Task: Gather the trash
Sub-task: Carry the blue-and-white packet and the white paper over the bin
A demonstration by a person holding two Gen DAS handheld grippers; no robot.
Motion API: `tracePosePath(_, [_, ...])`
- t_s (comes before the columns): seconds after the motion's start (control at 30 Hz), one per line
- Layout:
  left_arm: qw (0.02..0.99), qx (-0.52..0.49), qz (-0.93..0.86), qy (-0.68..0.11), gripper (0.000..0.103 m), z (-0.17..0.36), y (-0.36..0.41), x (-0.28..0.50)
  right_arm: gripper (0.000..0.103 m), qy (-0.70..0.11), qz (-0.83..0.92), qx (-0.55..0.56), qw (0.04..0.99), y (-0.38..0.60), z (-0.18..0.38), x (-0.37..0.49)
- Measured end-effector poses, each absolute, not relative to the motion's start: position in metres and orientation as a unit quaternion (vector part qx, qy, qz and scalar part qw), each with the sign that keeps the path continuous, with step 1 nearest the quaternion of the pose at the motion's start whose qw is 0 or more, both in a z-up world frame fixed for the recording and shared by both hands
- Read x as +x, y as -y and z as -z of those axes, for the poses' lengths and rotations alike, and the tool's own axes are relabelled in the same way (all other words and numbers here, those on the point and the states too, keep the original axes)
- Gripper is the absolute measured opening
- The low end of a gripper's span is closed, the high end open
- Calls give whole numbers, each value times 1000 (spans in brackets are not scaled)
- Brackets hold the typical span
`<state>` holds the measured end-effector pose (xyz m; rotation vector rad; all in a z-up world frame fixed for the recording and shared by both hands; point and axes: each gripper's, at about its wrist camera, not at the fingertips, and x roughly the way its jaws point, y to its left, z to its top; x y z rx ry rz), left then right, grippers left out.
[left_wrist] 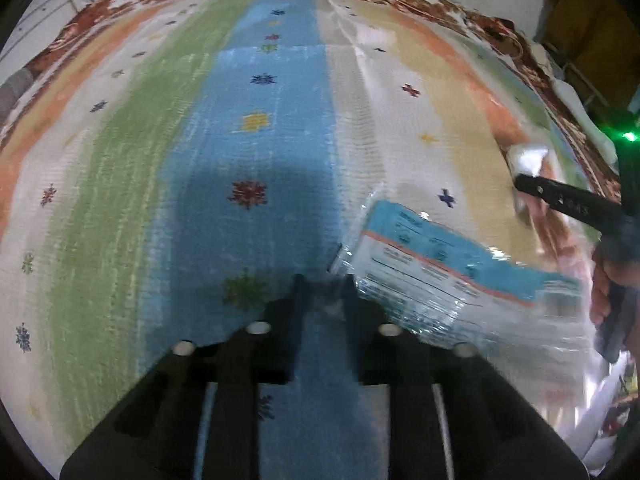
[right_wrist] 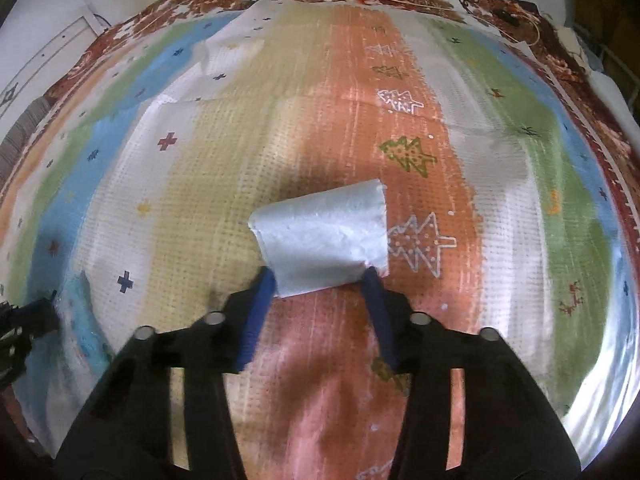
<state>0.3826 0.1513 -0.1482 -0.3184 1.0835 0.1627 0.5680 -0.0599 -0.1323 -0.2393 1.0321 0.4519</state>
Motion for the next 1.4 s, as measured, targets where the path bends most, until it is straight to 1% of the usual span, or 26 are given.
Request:
tracePosePath(0.03, [841,-151,-81,-513,2,148,-152,383,26,-485,-214,-116,840,60,132,567])
tracePosePath(0.07, [841,-151,-83,-513,1,148,-153,382,19,-484,-216,-116,840,59,133,565])
tracePosePath(0.1, [841,-150,-83,-513,0,146,-153,382,17,-483,-217,-118,840,58,133,564])
tracePosePath(0.13, [841,-150,-81,-513,0,144,-152,382,12,-483,-219,-120,840,58,132,562])
tracePosePath(0.37, [853,-166,-84,-488,0,103,-152,365,6,-471,-234,-104,845,65,114,541])
tracePosePath(0.67, [860,-179,-81,-472,0,57,-144,330,4,-461,-251,-94,846,79,76,486])
tracePosePath(0.83, [876,-179,-63,-444,0,19,-136,307,4,-462,-254,-86,845,86,54,452])
tracePosePath(1.0, [892,-166,-48,-417,0,-18,-123,277,4,-444,-280,-99,845,84,29,401])
tracePosePath(1.13, [896,-185,-56,-399,0,-37,-120,248,4,-437,-305,-88,842,91,5,372])
tracePosePath(1.27, [899,-233,-57,-367,0,-53,-121,217,4,-416,-320,-96,846,96,-19,339])
tracePosePath(1.4, [905,-205,-59,-369,0,-58,-107,197,4,-402,-335,-96,847,102,-38,304])
